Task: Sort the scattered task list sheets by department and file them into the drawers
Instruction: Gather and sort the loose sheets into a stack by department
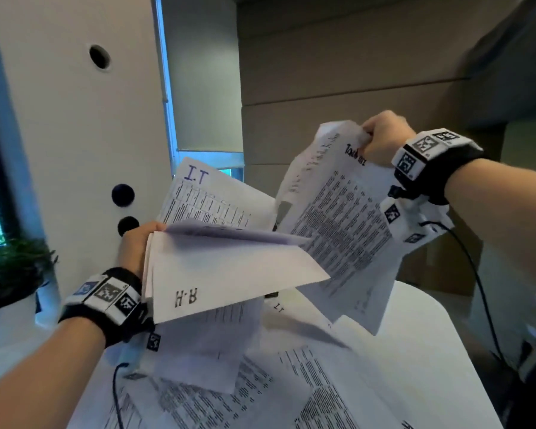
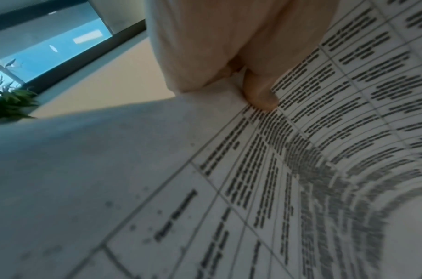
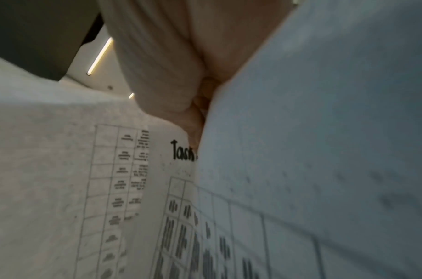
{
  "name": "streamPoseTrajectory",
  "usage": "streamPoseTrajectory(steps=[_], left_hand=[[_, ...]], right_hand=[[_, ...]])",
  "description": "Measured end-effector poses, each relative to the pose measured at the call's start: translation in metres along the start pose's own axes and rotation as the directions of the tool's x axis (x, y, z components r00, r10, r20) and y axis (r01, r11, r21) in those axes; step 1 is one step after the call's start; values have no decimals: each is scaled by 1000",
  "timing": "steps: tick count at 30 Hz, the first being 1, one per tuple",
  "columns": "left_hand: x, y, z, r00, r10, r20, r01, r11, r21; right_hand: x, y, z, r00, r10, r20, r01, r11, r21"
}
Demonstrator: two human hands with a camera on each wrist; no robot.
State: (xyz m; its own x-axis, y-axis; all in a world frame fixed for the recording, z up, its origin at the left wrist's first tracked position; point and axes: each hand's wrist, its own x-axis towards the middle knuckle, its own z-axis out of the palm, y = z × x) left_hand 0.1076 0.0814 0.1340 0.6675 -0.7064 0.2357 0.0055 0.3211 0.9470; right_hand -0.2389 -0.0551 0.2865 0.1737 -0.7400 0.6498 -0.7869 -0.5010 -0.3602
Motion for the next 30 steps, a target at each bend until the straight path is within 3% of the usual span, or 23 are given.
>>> streamPoseTrajectory(steps=[1, 5, 7, 8, 12, 16, 19, 22, 27, 30], left_hand=[[2, -3, -5, 1000, -8, -25, 8, 1000, 9], [12, -19, -22, 985, 138, -101, -101, 946, 309], [4, -26, -27, 984, 140, -106, -84, 906, 416], [0, -32, -31, 983, 131, -128, -54, 874, 482], [-15, -59, -32, 961, -17, -275, 154, 861, 484], [-16, -95, -32, 982, -72, -176, 165, 782, 601], [-20, -105, -28, 990, -82, -113, 133, 805, 578], [-22, -108, -26, 985, -151, -80, 170, 806, 566], [-35, -98, -24, 977, -210, -49, 208, 856, 473], [-43, -94, -28, 967, -253, -41, 253, 918, 304]], right_hand=[[2, -6, 0, 1000, 3, 16, -3, 1000, 15], [7, -17, -3, 999, 32, -32, -28, 992, 121], [9, -16, -3, 998, 52, -34, -48, 991, 122], [8, -16, -3, 997, 63, -35, -58, 991, 119], [7, -15, 1, 989, 112, -92, -95, 981, 171], [5, -23, 2, 982, 103, -159, -48, 947, 316], [4, -32, 0, 977, 64, -201, 30, 900, 434], [4, -32, 7, 983, 68, -170, 25, 870, 493], [-2, -11, 46, 986, 161, 37, -152, 800, 580], [-11, 0, 78, 962, 221, 163, -275, 795, 542]])
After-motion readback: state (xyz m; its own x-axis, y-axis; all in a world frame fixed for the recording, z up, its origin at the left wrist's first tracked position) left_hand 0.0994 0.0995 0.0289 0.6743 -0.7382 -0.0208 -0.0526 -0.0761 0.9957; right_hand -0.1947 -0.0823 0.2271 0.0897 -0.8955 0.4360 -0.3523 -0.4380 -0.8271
